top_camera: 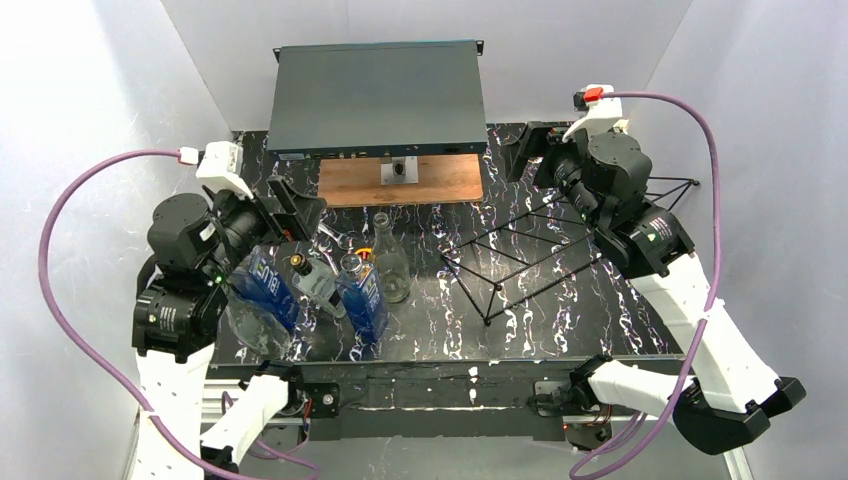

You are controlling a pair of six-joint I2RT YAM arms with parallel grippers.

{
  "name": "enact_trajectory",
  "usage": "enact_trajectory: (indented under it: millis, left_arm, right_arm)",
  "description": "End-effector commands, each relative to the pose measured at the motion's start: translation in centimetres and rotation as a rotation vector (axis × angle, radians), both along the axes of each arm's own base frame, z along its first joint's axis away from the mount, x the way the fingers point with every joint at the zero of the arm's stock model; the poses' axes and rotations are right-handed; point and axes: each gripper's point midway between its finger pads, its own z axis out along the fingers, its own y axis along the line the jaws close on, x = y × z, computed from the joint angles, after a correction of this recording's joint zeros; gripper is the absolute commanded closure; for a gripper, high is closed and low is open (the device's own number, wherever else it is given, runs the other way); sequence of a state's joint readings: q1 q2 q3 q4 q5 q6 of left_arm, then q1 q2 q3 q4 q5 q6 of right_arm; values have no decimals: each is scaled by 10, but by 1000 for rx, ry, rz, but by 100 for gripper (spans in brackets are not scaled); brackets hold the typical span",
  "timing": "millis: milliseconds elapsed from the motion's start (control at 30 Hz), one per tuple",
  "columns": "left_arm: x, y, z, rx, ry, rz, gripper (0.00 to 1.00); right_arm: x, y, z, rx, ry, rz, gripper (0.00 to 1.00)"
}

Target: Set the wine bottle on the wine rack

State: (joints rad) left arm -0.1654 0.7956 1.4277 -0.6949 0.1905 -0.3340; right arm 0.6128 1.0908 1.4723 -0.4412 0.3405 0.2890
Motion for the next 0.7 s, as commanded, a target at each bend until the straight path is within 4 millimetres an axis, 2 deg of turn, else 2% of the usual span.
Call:
enact_trajectory:
  millis: [0,233,400,533,667]
  left_arm:
    - [-6,-16,3,-26,20,-99,1]
    - [-5,-28,0,-54,61,-158,1]
    - [-9,-36,-13,-88,144,-191,1]
    - [-20,-37,-25,-117,213,-191,1]
    - [-44,-26,-30,-98,239,-148,1]
  right_arm:
    - [1,-4,18,24,-29,-23,0]
    - [8,12,5,-19,27,27,0]
    - [11,21,-7,-37,55,65,0]
    - [9,34,-12,-41,58,136,0]
    - [8,41,-12,-5,26,171,0]
